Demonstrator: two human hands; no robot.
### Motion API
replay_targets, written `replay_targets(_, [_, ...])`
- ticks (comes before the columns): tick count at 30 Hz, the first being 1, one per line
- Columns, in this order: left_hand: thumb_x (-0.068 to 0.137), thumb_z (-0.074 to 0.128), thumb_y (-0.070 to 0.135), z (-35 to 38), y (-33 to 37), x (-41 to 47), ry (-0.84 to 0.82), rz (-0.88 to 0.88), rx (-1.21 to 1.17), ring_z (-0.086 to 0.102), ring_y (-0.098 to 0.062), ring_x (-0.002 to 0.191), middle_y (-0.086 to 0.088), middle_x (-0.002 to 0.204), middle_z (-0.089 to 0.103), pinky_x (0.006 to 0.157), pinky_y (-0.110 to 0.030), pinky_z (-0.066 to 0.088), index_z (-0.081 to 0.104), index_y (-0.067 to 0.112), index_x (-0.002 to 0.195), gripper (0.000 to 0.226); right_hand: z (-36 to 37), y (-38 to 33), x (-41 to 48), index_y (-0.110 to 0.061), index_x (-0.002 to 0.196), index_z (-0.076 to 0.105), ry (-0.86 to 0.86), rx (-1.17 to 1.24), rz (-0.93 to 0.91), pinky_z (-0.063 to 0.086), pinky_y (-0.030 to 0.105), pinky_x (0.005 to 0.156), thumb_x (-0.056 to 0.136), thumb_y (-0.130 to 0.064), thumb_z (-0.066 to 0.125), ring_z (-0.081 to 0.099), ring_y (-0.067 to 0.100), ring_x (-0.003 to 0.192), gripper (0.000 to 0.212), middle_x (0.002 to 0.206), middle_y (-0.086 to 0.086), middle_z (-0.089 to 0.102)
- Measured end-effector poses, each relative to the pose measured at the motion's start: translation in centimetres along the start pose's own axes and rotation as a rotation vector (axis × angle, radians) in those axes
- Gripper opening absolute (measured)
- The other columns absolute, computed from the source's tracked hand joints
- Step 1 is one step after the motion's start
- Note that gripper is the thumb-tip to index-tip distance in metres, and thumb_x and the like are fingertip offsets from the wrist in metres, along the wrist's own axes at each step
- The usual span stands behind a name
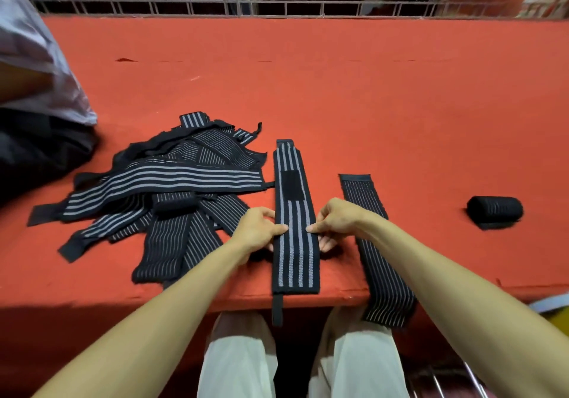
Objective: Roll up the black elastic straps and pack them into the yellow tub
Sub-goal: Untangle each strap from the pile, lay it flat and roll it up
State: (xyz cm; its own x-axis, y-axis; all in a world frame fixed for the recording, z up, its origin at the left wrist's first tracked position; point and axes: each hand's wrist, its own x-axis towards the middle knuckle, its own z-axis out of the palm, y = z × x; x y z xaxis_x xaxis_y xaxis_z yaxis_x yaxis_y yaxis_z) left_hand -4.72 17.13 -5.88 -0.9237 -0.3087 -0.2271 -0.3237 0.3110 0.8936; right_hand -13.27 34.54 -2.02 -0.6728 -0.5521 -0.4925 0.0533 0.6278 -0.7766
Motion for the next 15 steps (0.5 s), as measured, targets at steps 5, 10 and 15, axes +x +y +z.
replay_targets(5, [0.087, 0.071, 0.018, 0.1, -0.9, -0.7, -0.011, 0.029, 0.226, 0.058, -0.011, 0.037, -0.008, 0.07, 0.072, 0.043, -0.022, 0.046, 0.053, 0.004, 0.119, 0.039, 1.4, 0.1, 0.7, 0.007, 0.084, 0.057, 0.013, -0.177, 0.071, 0.059, 0.032, 0.052, 0.092, -0.01, 0.065, 0.066, 0.025, 0.053, 0.02, 0.07, 0.022, 0.066])
replay_targets(10, [0.083, 0.073, 0.037, -0.5, -0.6, -0.7, -0.013, 0.049, 0.521, 0.062, -0.018, 0.052, -0.007, 0.09, 0.066, 0.057, -0.033, 0.053, 0.046, 0.014, 0.106, 0.042, 1.5, 0.4, 1.0, 0.002, 0.083, 0.06, 0.069, -0.315, 0.068, 0.056, 0.031, 0.048, 0.088, -0.015, 0.07, 0.066, 0.022, 0.049, 0.021, 0.064, 0.014, 0.068])
replay_targets(15, [0.083, 0.073, 0.037, -1.7, -0.7, -0.3, -0.095, 0.093, 0.557, 0.062, -0.014, 0.047, -0.006, 0.089, 0.066, 0.056, -0.033, 0.054, 0.048, 0.016, 0.104, 0.039, 1.4, -0.5, 1.6, -0.006, 0.073, 0.059, 0.114, -0.481, 0.049, 0.051, 0.024, 0.045, 0.084, -0.019, 0.075, 0.065, 0.018, 0.049, 0.024, 0.061, 0.008, 0.067])
